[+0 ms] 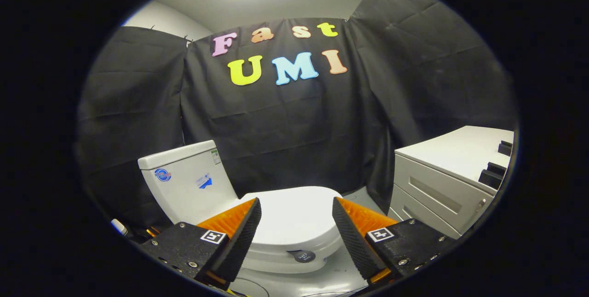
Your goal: Open the toilet lid.
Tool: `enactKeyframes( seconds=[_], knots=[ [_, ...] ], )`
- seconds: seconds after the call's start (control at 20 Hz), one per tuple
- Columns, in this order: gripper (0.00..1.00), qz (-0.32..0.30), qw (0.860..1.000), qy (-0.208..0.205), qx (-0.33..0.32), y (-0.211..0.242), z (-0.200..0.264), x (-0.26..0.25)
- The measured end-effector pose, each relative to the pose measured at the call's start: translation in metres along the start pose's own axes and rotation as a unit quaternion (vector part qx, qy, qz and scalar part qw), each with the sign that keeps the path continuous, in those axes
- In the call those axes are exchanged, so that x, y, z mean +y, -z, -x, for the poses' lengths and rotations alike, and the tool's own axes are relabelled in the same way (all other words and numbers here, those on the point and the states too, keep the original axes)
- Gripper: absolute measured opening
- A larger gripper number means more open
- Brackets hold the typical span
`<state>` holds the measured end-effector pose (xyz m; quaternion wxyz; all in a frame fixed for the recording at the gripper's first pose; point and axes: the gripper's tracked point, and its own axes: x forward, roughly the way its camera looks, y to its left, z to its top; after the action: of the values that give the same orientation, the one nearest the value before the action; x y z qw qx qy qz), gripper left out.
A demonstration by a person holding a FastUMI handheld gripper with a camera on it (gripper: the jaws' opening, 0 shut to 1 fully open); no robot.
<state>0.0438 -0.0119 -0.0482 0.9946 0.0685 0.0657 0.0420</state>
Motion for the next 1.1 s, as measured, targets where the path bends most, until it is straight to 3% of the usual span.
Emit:
enactKeyframes(
  seconds=[0.25, 0.7, 1.1],
  knots=[
    [0.96, -0.025, 0.999, -0.005, 0.030, 0.019, -0.019, -0.011],
    [0.95, -0.129, 0.986, -0.005, 0.101, 0.062, -0.047, -0.042],
    [0.95, -0.262, 0.949, -0.005, 0.176, 0.113, -0.052, -0.067]
  ],
)
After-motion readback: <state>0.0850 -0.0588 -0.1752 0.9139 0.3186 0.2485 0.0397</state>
